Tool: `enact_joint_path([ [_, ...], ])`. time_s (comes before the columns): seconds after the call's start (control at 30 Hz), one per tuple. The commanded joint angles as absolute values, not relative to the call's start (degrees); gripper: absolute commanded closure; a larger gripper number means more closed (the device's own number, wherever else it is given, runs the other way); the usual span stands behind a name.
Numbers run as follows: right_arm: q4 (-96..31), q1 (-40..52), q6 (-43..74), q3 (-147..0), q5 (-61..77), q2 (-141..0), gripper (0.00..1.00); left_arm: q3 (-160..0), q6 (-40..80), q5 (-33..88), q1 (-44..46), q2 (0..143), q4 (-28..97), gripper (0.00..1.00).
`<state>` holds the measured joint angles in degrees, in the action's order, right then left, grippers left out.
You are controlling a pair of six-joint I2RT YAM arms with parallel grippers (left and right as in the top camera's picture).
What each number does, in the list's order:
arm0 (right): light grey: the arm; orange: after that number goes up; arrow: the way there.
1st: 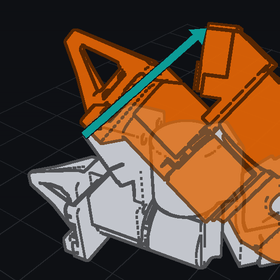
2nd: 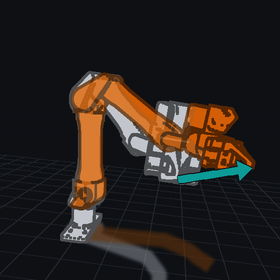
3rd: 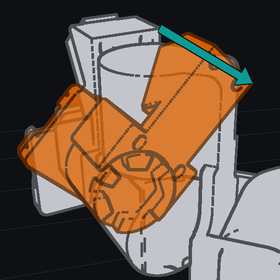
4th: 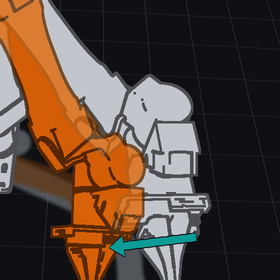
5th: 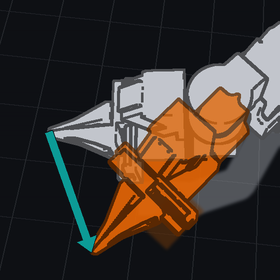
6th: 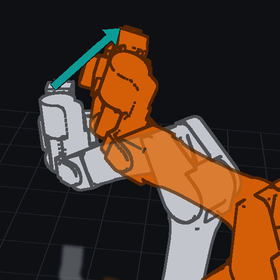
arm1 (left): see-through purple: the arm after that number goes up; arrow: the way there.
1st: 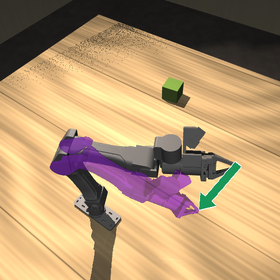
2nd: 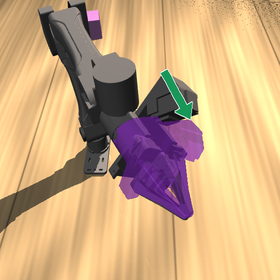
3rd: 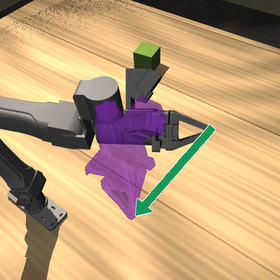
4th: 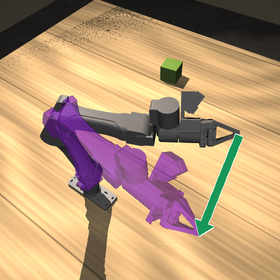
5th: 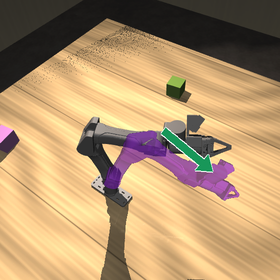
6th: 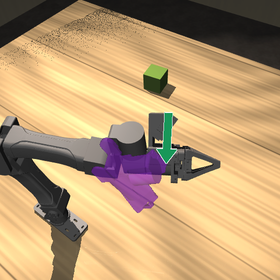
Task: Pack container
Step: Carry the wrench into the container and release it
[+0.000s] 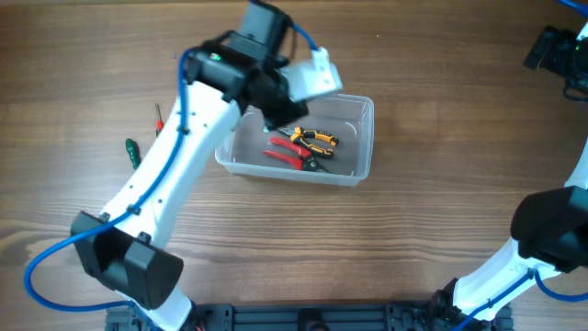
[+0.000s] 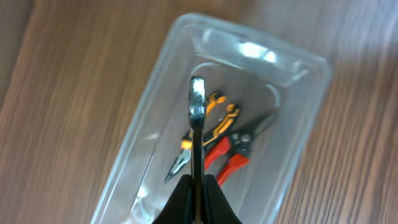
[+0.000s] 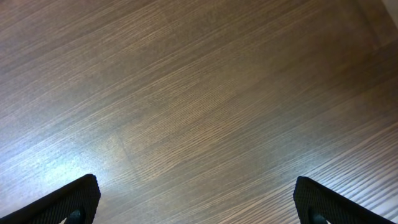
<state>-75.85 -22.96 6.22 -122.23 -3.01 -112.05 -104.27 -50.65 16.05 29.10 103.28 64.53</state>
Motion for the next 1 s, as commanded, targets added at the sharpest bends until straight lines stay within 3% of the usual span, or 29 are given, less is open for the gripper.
enact_joint_path([
  [0.0, -75.7, -22.7, 6.4, -122.5, -2.5, -111.7, 0.00, -105.0, -58.0, 14.7, 31.6, 106.3, 66.8, 0.96],
  [0.8, -75.7, -22.7, 6.4, -122.5, -2.5, -111.7, 0.00, -104.9, -57.4, 12.1, 32.4, 126.4, 67.7, 0.91],
  [0.93, -75.7, -22.7, 6.4, -122.5, -2.5, -111.7, 0.00, -104.9, -57.4, 12.0, 32.3, 126.5, 67.3, 0.78],
  [0.97, -75.7, -22.7, 6.4, -122.5, -2.5, -111.7, 0.00, -104.9, -57.0, 12.1, 32.2, 126.5, 67.3, 0.70],
])
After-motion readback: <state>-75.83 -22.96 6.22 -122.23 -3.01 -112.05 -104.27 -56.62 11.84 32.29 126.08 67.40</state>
